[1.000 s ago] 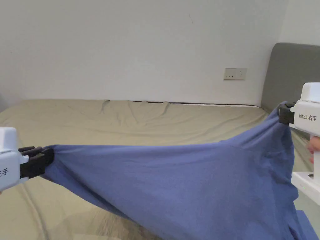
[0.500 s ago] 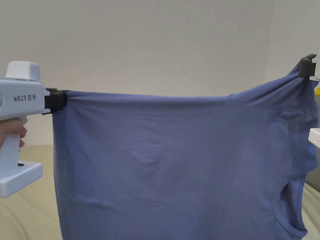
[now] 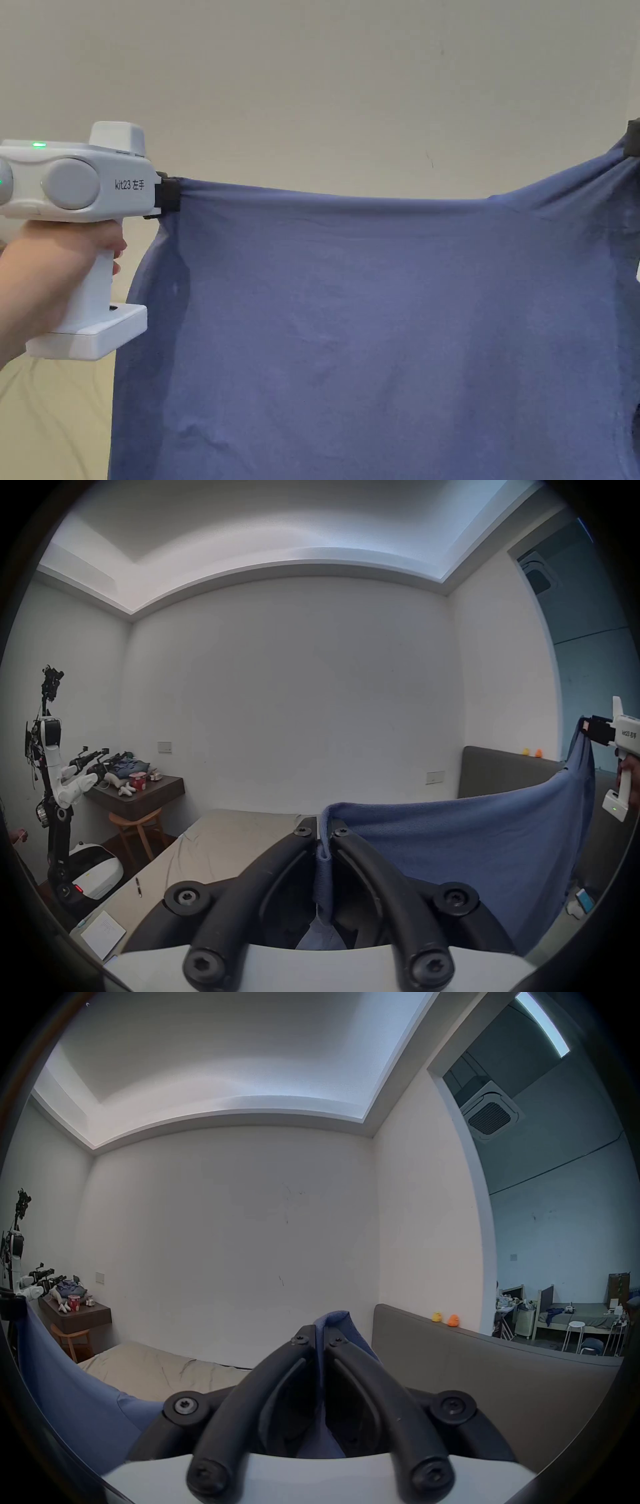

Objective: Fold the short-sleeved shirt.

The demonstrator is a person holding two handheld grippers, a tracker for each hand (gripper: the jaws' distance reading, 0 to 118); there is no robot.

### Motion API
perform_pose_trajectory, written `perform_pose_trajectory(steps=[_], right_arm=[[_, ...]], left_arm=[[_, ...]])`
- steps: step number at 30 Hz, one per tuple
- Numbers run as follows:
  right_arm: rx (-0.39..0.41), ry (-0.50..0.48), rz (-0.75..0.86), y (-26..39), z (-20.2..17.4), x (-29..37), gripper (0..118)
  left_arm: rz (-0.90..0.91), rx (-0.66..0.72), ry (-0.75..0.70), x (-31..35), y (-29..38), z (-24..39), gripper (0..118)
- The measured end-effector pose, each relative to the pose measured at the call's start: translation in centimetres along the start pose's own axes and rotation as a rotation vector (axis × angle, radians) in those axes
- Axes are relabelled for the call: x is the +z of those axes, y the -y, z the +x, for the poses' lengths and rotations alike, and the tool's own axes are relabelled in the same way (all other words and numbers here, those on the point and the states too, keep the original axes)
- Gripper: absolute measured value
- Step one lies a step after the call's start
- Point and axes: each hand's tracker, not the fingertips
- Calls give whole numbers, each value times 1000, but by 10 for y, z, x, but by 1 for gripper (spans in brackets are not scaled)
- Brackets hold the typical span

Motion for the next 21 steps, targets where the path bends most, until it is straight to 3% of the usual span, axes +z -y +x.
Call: perform_pose_trajectory(steps=[10, 14, 18, 21], right_arm=[[5, 4, 37, 9, -43, -99, 3], [-20, 16, 74, 0, -51, -119, 3], [37, 39, 138, -3, -59, -121, 3], [28, 43, 139, 14, -58, -123, 3]], left_arm=[[-21, 27, -89, -98, 16, -6, 0], [10, 48, -97, -117, 8, -5, 0], [41, 29, -89, -129, 12, -2, 0], [25, 10, -100, -139, 26, 1, 0]])
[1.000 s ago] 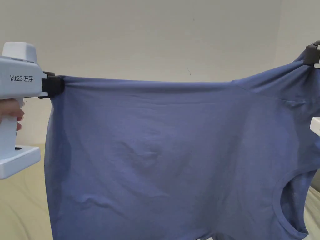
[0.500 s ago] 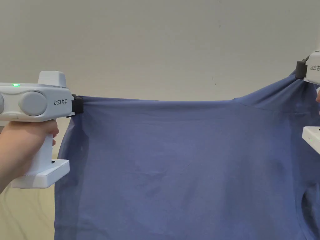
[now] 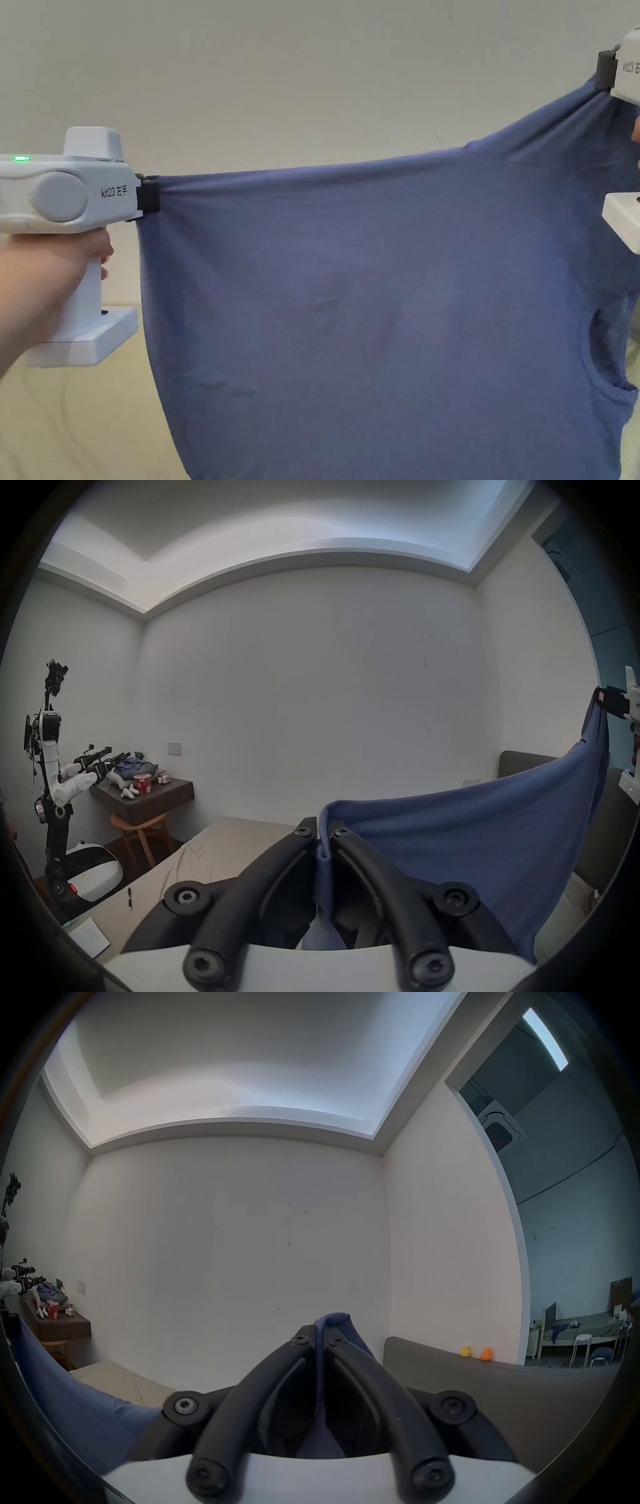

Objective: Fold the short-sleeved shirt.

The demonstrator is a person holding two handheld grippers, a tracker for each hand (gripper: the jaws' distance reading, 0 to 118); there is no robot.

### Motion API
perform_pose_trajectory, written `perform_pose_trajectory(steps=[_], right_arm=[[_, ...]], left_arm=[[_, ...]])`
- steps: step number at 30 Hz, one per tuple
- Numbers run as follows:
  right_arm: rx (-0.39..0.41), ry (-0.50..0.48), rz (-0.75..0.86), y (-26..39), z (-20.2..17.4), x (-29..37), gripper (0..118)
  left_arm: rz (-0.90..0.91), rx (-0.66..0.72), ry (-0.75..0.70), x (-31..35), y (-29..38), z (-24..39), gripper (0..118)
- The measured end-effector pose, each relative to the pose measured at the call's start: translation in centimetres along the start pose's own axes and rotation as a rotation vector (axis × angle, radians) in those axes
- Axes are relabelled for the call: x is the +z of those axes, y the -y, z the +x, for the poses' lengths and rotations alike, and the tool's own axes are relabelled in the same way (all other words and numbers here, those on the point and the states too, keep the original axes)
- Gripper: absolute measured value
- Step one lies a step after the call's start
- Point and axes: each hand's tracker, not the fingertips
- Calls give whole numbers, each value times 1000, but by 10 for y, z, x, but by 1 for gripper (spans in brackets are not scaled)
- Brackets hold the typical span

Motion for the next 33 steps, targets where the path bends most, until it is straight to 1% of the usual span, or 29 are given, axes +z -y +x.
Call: perform_pose_trajectory(steps=[1, 2, 4, 6, 8, 9, 11, 13, 16, 18, 19, 21, 22, 23, 24, 25, 26, 27, 29, 30, 31, 32, 33], right_arm=[[-38, -9, -3, 13, 1, 2, 3], [-44, -21, -15, 25, 1, 3, 3], [-9, -21, -63, 52, -3, 7, 3], [-8, -34, -122, 83, -3, 14, 3], [-7, -33, -133, 110, -2, 28, 3], [-39, -54, -173, 130, 0, 38, 3], [-33, -59, -226, 163, 2, 56, 3], [-58, -78, -287, 195, 7, 79, 3], [-39, -98, -326, 234, 16, 119, 3], [-54, -123, -378, 255, 25, 149, 3], [-72, -121, -417, 265, 31, 168, 3], [-63, -139, -420, 277, 42, 206, 3], [-18, -169, -457, 280, 47, 225, 3], [5, -183, -460, 284, 52, 245, 3], [12, -193, -454, 286, 57, 262, 3], [-8, -211, -486, 287, 64, 282, 3], [-55, -203, -534, 290, 69, 297, 3], [-45, -209, -517, 287, 72, 312, 3], [-54, -239, -500, 280, 81, 342, 3], [-103, -229, -552, 283, 84, 352, 3], [-77, -227, -530, 278, 86, 365, 3], [-75, -241, -528, 274, 89, 377, 3], [-118, -237, -582, 273, 90, 389, 3]], left_arm=[[-1, 13, 0, -2, 9, 0, 0], [-11, 22, -1, -4, 17, 1, 0], [-41, 0, -8, -7, 40, 8, 0], [-60, -42, -3, -7, 64, 13, 0], [-96, -42, 28, -4, 91, 17, 0], [-103, -38, 35, -3, 106, 19, 0], [-141, -42, 42, 2, 134, 23, 0], [-201, -24, 67, 9, 164, 23, 0], [-259, -13, 77, 27, 202, 23, 0], [-295, 2, 105, 42, 223, 23, 0], [-315, 4, 122, 54, 234, 22, 0], [-327, 35, 150, 82, 254, 19, 0], [-348, 29, 176, 98, 264, 18, 0], [-346, 19, 192, 115, 274, 16, 0], [-345, 16, 198, 128, 283, 15, 0], [-355, 18, 198, 146, 294, 13, 0], [-373, 30, 205, 159, 303, 11, 0], [-387, 40, 209, 170, 310, 9, 0], [-398, 35, 202, 199, 325, 6, 0], [-409, 36, 202, 210, 329, 5, 0], [-441, 45, 219, 221, 334, 2, 0], [-447, 52, 214, 234, 338, 0, 0], [-448, 59, 212, 245, 342, -3, 0]])
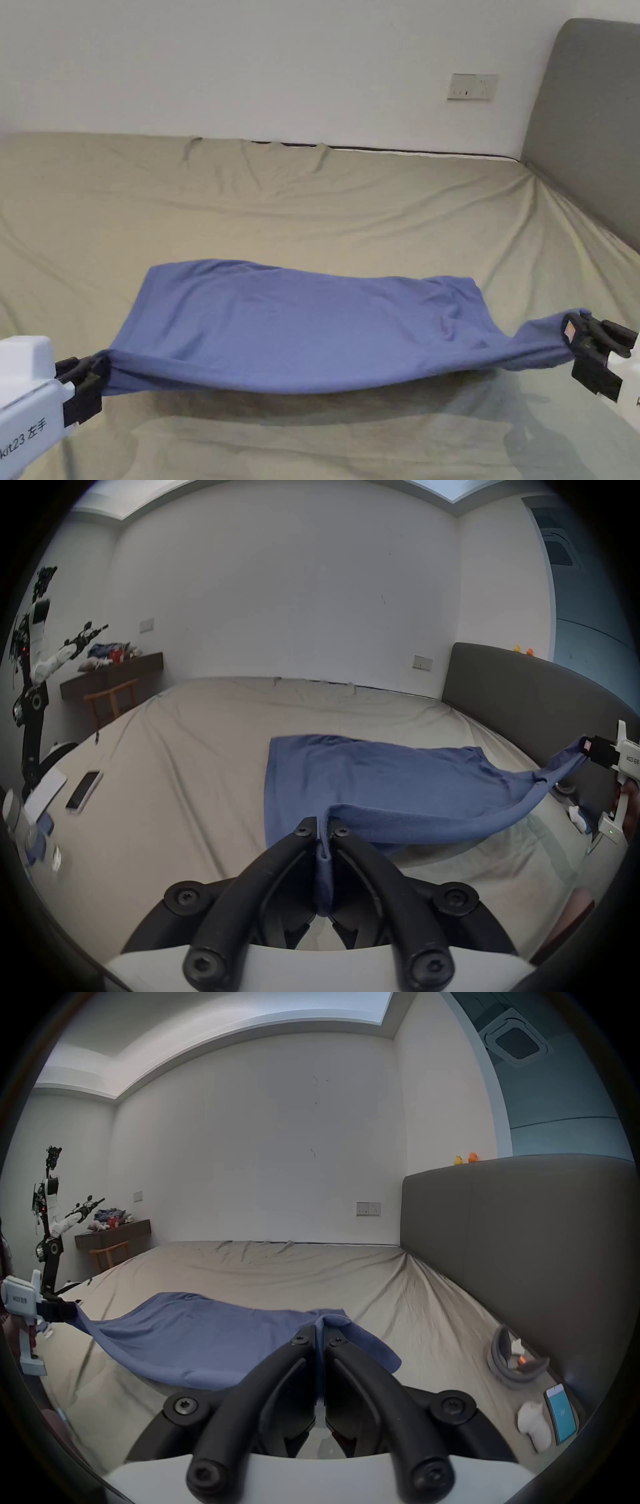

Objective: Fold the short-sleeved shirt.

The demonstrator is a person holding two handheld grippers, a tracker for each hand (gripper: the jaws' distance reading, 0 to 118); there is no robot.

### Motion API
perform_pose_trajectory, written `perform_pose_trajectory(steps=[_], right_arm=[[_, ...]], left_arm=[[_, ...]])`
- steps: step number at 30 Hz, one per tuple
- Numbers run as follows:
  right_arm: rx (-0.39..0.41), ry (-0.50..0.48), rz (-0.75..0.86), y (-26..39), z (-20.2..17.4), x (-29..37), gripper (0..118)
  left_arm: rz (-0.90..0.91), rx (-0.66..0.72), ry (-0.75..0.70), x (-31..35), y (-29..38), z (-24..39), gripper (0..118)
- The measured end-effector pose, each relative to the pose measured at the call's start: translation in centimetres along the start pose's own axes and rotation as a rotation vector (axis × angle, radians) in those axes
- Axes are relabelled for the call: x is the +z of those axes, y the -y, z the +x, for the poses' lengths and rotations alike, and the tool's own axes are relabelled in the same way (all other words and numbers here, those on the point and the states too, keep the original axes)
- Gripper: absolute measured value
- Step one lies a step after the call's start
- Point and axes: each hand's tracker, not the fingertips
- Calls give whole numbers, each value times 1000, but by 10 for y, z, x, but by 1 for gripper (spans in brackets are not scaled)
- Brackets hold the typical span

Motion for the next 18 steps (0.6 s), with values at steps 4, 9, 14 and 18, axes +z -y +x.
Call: perform_pose_trajectory(steps=[4, 9, 14, 18], right_arm=[[50, -20, 48, 13, 0, 50, 3], [109, -30, -13, 40, 0, 93, 3], [81, -74, -405, 88, 4, 77, 3], [218, -90, -475, 115, -1, 64, 3]], left_arm=[[3, -16, 20, 43, 20, -2, 0], [-33, -30, 50, 84, 38, -13, 0], [-195, -88, 62, 78, 74, -14, 0], [-297, -85, 50, 61, 95, -12, 0]])
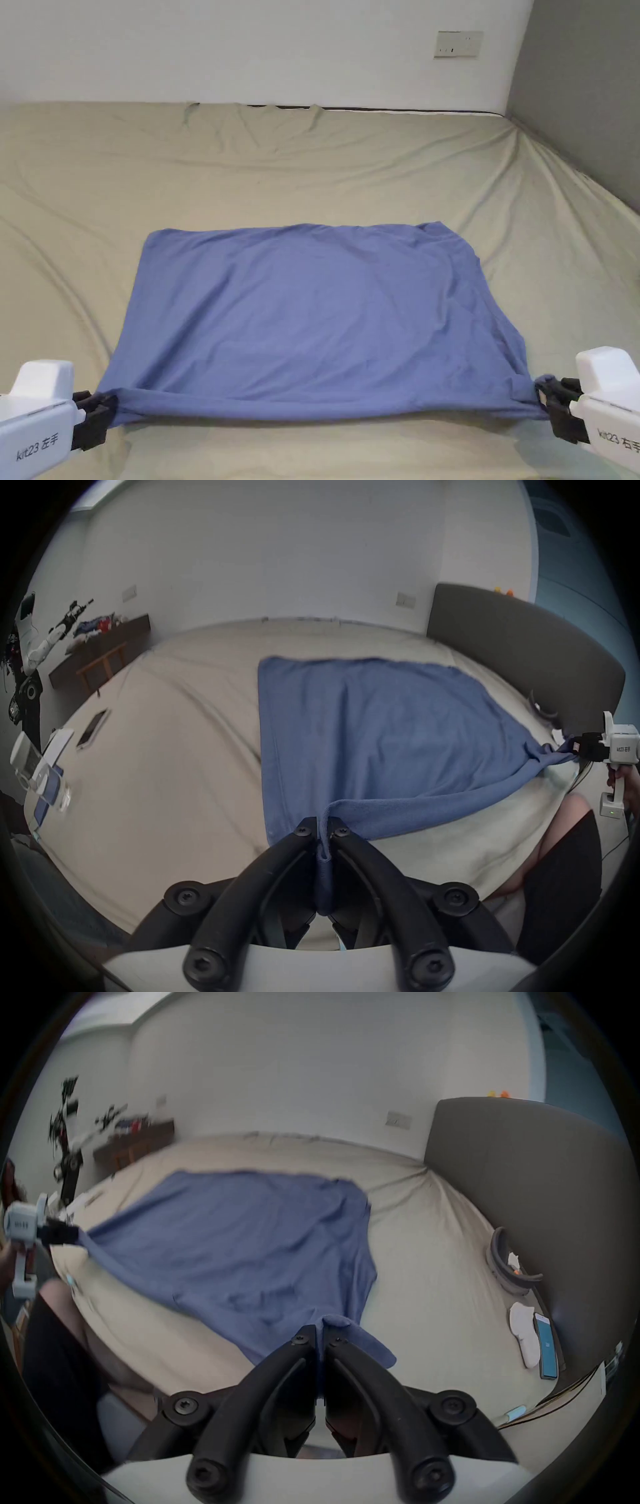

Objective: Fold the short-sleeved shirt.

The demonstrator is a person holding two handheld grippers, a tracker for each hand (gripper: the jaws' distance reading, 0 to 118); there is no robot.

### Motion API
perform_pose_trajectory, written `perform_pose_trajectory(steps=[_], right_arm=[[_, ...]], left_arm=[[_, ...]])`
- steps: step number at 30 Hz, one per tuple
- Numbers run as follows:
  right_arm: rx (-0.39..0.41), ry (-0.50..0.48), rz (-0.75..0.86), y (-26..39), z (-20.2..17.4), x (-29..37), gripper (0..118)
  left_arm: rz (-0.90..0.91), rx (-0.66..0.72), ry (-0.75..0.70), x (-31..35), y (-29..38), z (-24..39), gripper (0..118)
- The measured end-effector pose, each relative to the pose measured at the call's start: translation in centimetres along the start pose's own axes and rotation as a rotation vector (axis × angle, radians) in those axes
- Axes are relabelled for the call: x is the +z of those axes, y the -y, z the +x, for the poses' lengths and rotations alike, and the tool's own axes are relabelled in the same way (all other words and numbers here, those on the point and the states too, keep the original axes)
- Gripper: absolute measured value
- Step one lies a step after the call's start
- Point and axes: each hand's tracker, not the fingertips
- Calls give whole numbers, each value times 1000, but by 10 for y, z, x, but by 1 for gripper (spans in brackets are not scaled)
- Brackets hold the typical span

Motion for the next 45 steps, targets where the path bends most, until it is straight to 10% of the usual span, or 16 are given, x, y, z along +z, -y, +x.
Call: perform_pose_trajectory(steps=[6, 8, 10, 14, 18, 20, 23, 25, 27, 35, 38, 39, 45], right_arm=[[-68, -64, -142, 21, 4, -14, 5], [-144, -49, -120, 23, 5, -6, 46], [-184, -35, -29, 20, 8, 7, 91], [-304, 12, 208, -11, 8, 52, 91], [-328, -30, 517, -37, -15, 110, 62], [-295, 48, 648, -40, -38, 133, 2], [-67, 138, 815, -40, -51, 143, 0], [-139, -47, 645, -30, -56, 135, 0], [-28, 24, 707, -27, -61, 133, 0], [-169, -32, 540, -24, -57, 113, 0], [-152, -55, 535, -28, -63, 110, 0], [-140, -61, 525, -28, -64, 109, 0], [-107, -88, 471, -27, -70, 97, 0]], left_arm=[[-137, -4, -36, -14, 14, 2, 19], [-134, -8, -83, -12, 15, 4, 75], [-48, -4, -77, 0, 15, -5, 101], [171, 58, -104, 65, -25, 5, 100], [493, 117, -143, 143, -35, 34, 45], [620, 109, -217, 166, -24, 50, 0], [644, 110, -194, 176, -8, 59, 0], [588, 135, -89, 174, -3, 56, 0], [521, 90, -56, 167, 1, 52, 0], [53, 0, 63, 93, 7, 20, 0], [-50, 26, 45, 46, 18, 0, 74], [-81, 31, 15, 35, 20, -4, 82], [-121, -54, 15, -2, 24, 1, 73]])
